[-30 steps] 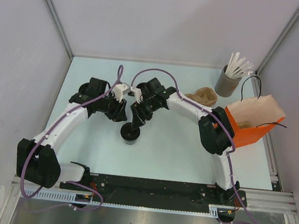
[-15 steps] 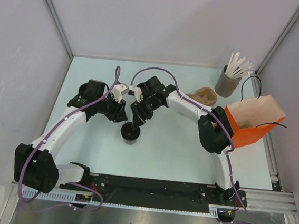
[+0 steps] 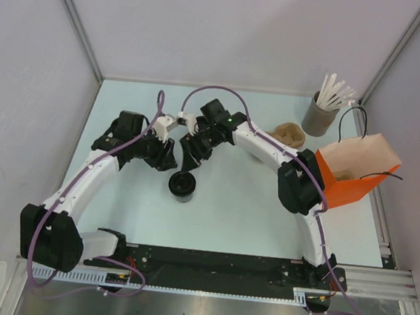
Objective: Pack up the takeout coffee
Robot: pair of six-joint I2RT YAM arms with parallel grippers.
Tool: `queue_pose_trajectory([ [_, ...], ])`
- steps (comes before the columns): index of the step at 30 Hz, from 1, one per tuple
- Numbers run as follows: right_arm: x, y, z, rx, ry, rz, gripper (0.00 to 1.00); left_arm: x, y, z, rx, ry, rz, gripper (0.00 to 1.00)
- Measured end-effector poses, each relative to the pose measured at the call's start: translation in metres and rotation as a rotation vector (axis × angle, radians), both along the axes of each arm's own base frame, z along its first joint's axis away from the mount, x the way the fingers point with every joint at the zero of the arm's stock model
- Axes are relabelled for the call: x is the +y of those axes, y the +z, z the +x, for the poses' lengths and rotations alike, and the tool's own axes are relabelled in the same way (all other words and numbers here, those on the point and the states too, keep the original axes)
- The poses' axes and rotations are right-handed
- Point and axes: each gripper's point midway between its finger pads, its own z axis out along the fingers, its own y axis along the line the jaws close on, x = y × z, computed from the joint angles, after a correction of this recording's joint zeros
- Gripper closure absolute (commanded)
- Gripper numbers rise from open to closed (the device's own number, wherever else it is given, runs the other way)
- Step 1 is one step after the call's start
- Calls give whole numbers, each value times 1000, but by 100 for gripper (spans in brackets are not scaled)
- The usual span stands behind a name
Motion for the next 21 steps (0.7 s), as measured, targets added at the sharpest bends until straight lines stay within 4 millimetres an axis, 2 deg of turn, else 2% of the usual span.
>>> queue_pose_trajectory([
  [6, -16, -1, 2, -33, -20, -33, 32, 10, 14, 6, -29, 26, -26, 45],
  [12, -51, -1, -17, -92, -6, -63, 30, 3, 27, -7, -72, -58, -65, 40],
  [13, -55, -3, -21, -103, 1, -72, 29, 3, 27, -8, -74, -61, -65, 38],
  [16, -61, -6, -31, -167, 31, -90, 24, 5, 20, -9, -59, -65, -51, 19],
  [18, -62, -5, -38, -228, 59, -102, 22, 7, 16, -9, -43, -56, -49, 12],
  [19, -61, -3, -40, -253, 68, -105, 22, 9, 15, -8, -38, -49, -48, 3],
  [21, -57, 6, -43, -333, 87, -104, 22, 16, 13, -4, -30, -22, -47, 0],
])
